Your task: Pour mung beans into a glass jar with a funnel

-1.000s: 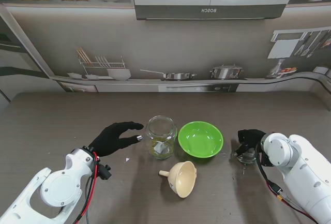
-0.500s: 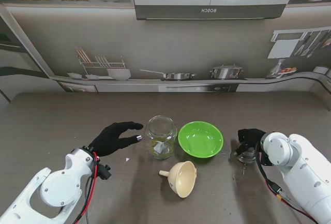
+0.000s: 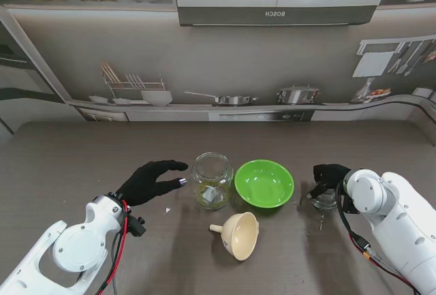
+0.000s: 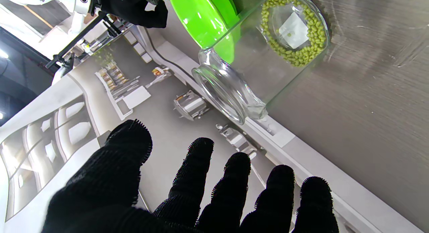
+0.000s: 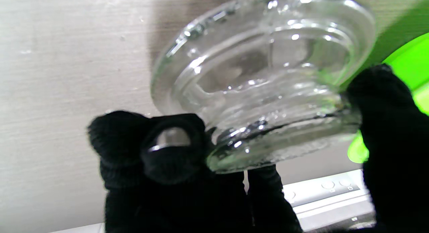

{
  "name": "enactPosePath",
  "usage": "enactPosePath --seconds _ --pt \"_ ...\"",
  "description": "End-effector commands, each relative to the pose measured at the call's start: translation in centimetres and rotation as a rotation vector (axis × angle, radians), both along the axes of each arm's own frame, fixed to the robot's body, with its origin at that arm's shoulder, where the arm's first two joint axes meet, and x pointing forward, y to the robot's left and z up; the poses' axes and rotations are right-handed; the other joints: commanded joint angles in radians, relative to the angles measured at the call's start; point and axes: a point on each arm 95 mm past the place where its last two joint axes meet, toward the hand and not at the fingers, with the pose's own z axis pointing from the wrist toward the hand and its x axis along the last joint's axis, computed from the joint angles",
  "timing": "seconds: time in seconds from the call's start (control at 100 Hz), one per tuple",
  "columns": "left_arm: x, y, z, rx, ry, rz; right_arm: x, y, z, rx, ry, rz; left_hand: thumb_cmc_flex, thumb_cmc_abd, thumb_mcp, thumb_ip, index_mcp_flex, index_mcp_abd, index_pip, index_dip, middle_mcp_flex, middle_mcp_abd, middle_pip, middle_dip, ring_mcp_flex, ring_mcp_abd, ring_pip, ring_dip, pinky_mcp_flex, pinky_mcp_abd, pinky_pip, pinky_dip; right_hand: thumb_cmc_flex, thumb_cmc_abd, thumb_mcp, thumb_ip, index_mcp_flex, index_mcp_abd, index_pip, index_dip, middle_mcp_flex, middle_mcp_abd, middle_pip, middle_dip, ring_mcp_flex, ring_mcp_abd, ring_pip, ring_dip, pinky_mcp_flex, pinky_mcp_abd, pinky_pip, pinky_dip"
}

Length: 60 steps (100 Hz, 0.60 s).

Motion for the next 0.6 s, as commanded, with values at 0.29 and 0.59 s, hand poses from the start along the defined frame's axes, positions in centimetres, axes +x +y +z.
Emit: enactPosePath --seconds 0.29,0.59 --pt "-0.1 0.1 -0.1 0.004 0.010 -0.008 0.7 1.4 3.7 0.013 -0.059 0.014 0.014 0.045 -0.019 0.036 0.013 0.003 0.000 0.004 0.001 0.001 -0.011 -0.003 0.024 0.004 -0.005 0.005 -0.013 -0.004 -0.031 0.015 0.402 0.087 0.354 0.025 0.037 0.005 0.033 -0.016 0.059 -0.078 0.044 -0.014 0.052 -0.364 0.106 0.022 0.039 -0.093 0.017 -0.008" --pt "-0.1 0.4 -0.1 0.002 -0.001 -0.005 1.3 3.8 7.5 0.060 -0.132 0.032 0.013 0.044 -0.019 0.036 0.013 0.002 0.000 0.004 0.001 0.003 -0.011 -0.003 0.025 0.005 -0.004 0.005 -0.013 -0.003 -0.031 0.015 0.405 0.088 0.353 0.027 0.039 0.009 0.033 -0.020 0.060 -0.072 0.042 -0.013 0.052 -0.362 0.107 0.023 0.040 -0.089 0.020 -0.008"
